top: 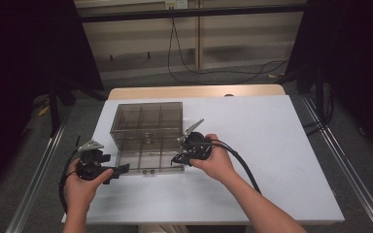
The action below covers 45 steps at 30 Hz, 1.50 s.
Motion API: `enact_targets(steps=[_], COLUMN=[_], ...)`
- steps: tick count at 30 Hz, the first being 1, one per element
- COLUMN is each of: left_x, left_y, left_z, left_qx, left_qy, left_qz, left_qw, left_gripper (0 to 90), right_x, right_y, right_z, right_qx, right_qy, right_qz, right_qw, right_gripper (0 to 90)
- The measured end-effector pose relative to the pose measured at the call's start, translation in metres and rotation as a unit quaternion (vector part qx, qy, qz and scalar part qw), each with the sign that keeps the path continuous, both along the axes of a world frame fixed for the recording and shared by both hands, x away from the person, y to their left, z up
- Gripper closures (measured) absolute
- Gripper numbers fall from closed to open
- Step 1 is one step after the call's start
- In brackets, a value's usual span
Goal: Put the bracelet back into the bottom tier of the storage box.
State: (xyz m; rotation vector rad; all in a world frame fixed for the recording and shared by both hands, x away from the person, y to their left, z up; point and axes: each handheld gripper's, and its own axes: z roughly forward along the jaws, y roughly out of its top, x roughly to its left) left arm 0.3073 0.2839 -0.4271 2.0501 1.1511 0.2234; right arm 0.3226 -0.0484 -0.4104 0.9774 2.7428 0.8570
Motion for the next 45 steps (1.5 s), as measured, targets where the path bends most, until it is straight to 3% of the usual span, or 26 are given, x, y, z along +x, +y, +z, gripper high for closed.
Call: enact_targets(steps=[21, 45], left_x=[-0.001, 0.000], left_y=[0.001, 0.002], left_z=[-0.002, -0.002], left_qx=[-0.008, -0.003], left_qy=[0.001, 0.000], left_qz=[0.001, -0.004], left_qw=[1.0000, 1.0000], left_gripper=[7.1, 7.2], right_x=[0.007, 0.011], right_y=[0.015, 0.025], right_z=[-0.010, -0.021], right_qx=[-0.007, -0.021], right_qy=[0.009, 0.009], right_qz=[0.010, 0.021], right_qw=[0.9999, 0.9995], right_gripper=[77.1, 76.5])
